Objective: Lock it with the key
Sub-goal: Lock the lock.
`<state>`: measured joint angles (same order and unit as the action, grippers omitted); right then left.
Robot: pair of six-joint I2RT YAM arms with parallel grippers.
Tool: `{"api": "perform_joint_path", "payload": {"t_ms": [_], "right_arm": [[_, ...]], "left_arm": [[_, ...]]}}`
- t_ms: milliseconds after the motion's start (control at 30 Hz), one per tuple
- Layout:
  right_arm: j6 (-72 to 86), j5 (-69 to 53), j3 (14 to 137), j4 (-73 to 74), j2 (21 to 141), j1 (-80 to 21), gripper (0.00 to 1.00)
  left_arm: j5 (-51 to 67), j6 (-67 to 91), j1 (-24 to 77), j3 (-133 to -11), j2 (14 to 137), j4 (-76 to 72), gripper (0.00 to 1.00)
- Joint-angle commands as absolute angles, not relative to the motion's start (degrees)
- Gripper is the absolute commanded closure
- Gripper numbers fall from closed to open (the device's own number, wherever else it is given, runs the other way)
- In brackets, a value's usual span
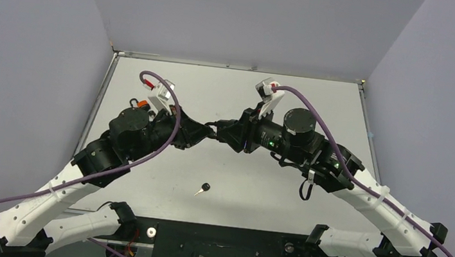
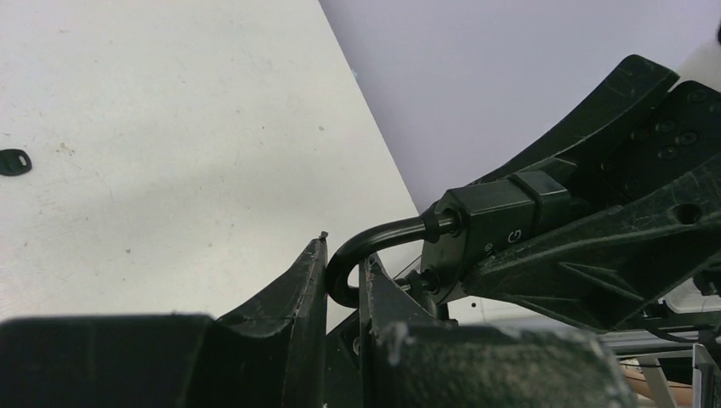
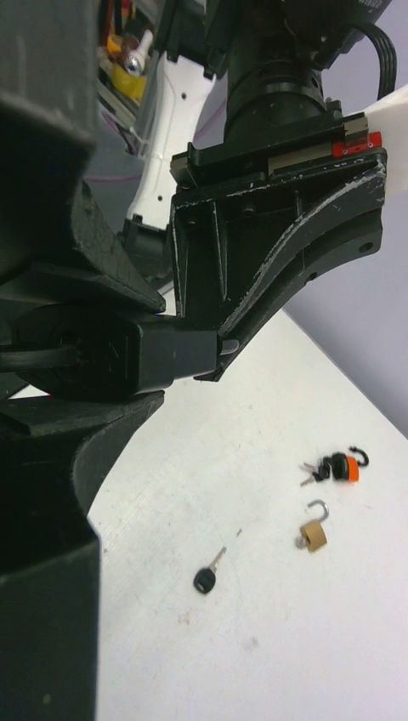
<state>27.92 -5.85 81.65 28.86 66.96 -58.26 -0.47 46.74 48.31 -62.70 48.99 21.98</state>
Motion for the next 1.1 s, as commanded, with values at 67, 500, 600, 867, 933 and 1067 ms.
{"api": "perform_joint_path", "payload": {"t_ms": [67,500,600,867,933,1067], "right_arm": [[37.6,-21.5,71.7,7.1,63.4,-50.8,0.91],[44.7,-28.2,67.6,-1.1,58.3,-47.2,0.51],[44.8,-27.9,67.3,-0.3,57.8,-46.6,0.50],[42.7,-30.5,66.0,3.2,57.1,-45.6,0.43],[41.0,-30.3,65.4,3.9,57.0,-45.6,0.39],[37.2,-27.9,63.6,3.7,55.5,-44.7,0.24]], "left_arm": [[9.5,54.1,46.1,-64.3,45.1,14.7,1.00],[10.9,56.3,42.1,-65.3,44.6,17.3,1.00],[10.0,56.6,41.8,-65.1,44.1,17.5,1.00],[9.9,58.6,40.0,-65.9,43.6,15.7,1.00],[11.4,58.9,39.9,-66.8,44.7,14.1,1.00],[14.0,57.6,39.9,-69.7,46.4,13.9,1.00]]}}
